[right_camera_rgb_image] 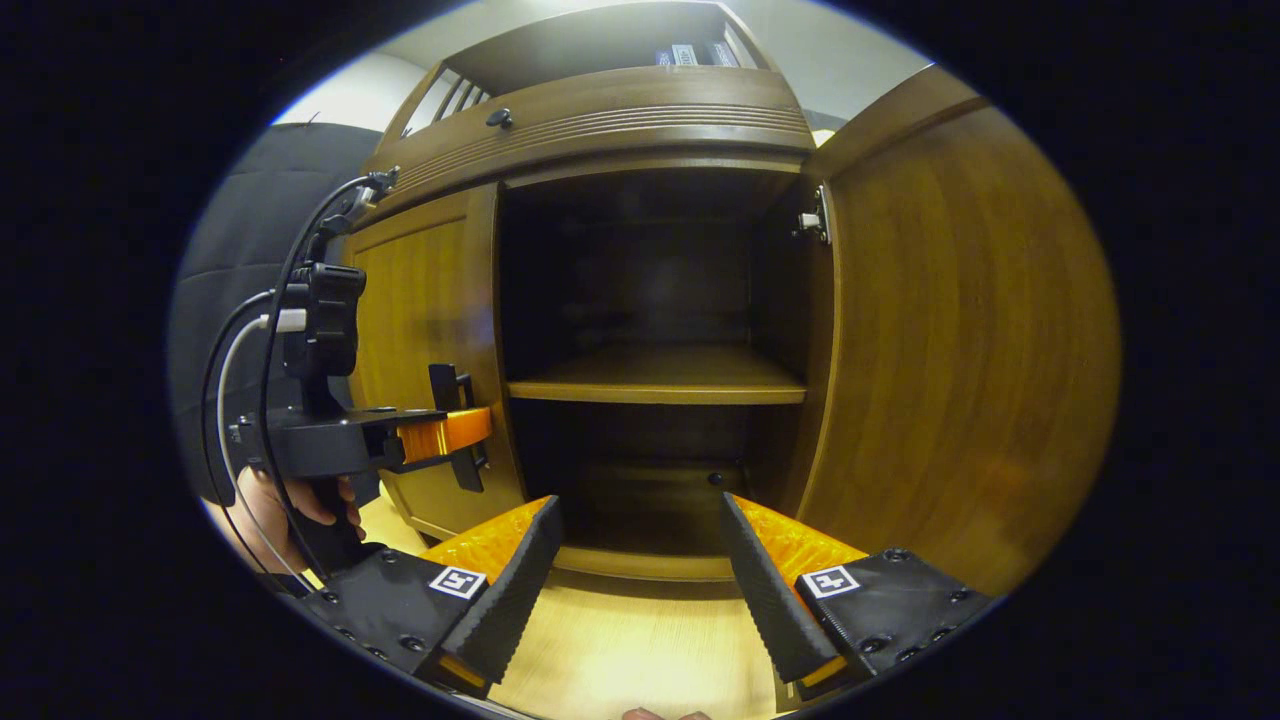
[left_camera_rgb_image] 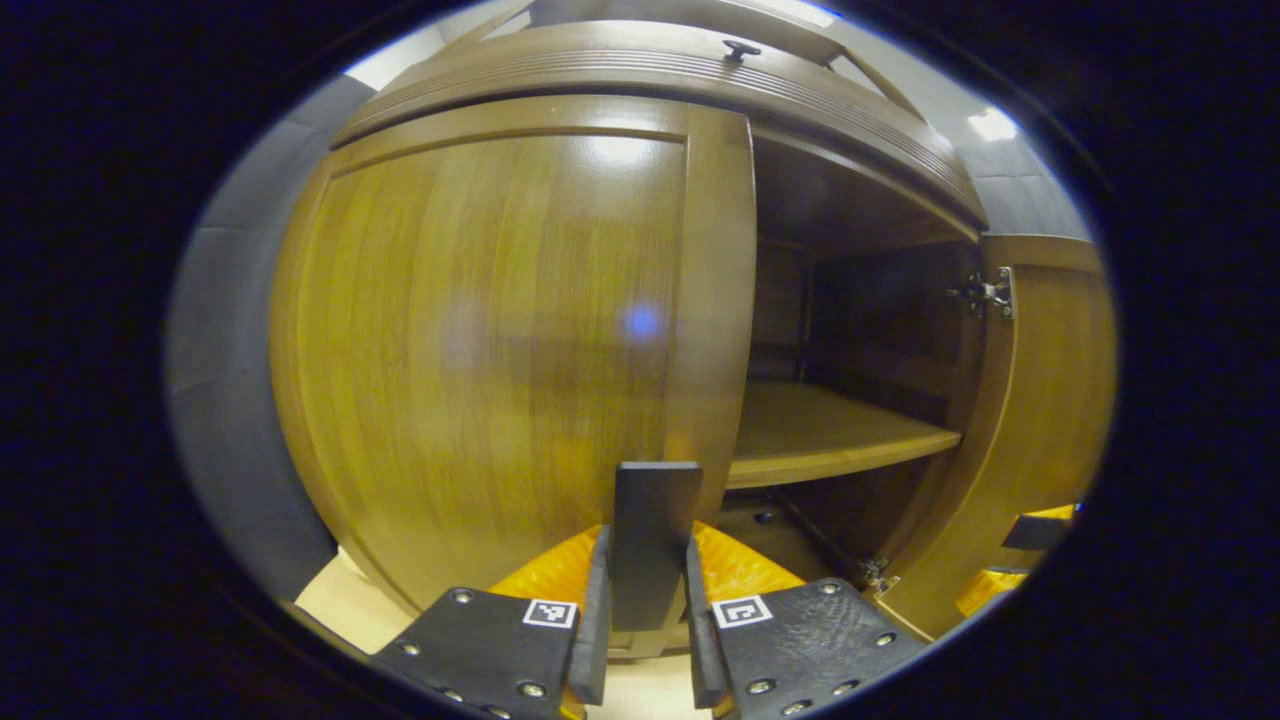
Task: Open the right door of the double-door shoe cabinet with the right hand, and open the left door with the left hand.
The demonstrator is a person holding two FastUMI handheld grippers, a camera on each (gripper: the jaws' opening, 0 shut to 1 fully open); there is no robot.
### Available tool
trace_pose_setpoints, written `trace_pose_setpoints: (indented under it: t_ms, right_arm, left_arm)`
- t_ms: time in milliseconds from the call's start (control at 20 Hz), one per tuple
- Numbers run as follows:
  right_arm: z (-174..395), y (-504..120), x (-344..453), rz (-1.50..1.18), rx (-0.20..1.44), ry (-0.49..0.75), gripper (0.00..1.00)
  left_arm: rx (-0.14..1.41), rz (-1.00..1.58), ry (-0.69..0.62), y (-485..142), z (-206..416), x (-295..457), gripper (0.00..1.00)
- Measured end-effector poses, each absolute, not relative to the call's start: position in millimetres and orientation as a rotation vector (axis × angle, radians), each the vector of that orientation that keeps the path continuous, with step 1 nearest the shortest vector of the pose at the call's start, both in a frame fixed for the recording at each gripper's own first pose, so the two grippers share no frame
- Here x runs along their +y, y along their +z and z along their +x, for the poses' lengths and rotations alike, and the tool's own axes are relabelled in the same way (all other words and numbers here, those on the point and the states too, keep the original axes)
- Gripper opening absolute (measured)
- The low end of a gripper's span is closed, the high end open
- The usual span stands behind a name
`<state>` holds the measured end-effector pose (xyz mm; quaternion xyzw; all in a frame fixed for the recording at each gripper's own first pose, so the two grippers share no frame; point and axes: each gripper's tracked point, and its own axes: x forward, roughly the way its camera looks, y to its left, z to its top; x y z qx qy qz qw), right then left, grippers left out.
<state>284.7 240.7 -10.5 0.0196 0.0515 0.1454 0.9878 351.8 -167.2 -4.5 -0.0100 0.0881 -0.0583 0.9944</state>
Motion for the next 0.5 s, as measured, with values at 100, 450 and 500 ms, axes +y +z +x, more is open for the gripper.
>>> trace_pose_setpoints:
  t_ms: [100,450,500]
  right_arm:
    - [285,-11,241,0.046,0.103,0.296,0.99]
    - [283,-15,243,0.036,0.121,0.308,0.96]
    - [282,-16,243,0.036,0.122,0.307,0.96]
  left_arm:
    - [0.162,0.018,-0.114,-1,343,-164,0.35]
    - [0.173,0.029,-0.113,-11,349,-168,0.2]
    - [0.17,0.029,-0.114,-11,350,-167,0.21]
